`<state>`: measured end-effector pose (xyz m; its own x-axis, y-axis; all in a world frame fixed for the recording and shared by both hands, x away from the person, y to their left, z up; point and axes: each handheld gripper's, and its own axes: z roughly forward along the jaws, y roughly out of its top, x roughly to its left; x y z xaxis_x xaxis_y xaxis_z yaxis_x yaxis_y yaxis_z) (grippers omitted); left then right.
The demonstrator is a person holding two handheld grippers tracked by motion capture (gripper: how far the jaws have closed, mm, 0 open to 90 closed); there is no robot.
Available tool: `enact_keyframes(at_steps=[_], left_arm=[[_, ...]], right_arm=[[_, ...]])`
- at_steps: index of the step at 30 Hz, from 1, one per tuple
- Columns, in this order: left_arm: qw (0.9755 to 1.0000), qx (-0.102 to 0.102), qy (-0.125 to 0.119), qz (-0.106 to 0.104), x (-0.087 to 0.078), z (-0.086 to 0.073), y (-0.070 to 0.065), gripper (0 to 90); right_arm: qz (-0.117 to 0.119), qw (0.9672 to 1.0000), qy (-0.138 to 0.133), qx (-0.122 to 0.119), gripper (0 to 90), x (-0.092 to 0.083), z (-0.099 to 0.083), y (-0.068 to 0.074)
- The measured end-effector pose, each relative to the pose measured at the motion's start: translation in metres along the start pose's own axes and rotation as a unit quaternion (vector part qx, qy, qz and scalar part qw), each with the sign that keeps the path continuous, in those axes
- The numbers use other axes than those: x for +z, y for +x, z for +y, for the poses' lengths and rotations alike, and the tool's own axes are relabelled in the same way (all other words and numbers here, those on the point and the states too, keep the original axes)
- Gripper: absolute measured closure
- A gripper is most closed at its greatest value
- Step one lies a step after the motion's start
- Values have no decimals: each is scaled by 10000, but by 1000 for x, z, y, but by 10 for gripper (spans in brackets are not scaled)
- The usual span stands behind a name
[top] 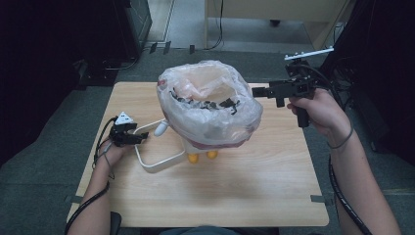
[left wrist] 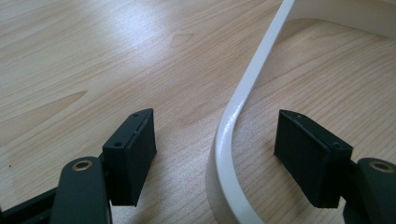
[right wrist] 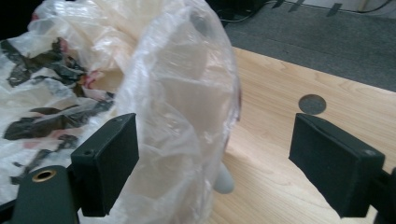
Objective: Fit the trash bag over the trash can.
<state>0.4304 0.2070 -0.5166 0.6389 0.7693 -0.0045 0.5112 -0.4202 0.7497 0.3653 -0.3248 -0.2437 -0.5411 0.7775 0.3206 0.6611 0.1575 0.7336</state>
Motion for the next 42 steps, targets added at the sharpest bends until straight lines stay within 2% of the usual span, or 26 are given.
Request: enact_keyframes(at_steps=[4,11,19,23,28,36,41,42], left_arm=[[10000,-1,0,1,0,0,0,295],[10000,3,4,1,0,0,0,295],[10000,-1,-2,0,0,0,0,295],[10000,-2,1,0,0,0,0,295],[10000,5,5,1,0,0,0,295],[10000,4,7,0,0,0,0,295],[10000,21,14,-17,0,0,0,296],[10000,21,10,-17,0,0,0,296]], right_arm=[[-46,9999,-25,89,157,0,-6,-7],[-276,9995,-6,137,156,4,-17,-18],[-330,9992,-79,205,157,16,-34,-30],[-464,9986,-110,232,157,22,-42,-37],[-455,9984,-147,315,156,30,-55,-44],[-600,9977,-187,244,157,45,-68,-50],[-573,9978,-215,248,157,56,-80,-52],[-590,9977,-266,189,157,57,-82,-52]])
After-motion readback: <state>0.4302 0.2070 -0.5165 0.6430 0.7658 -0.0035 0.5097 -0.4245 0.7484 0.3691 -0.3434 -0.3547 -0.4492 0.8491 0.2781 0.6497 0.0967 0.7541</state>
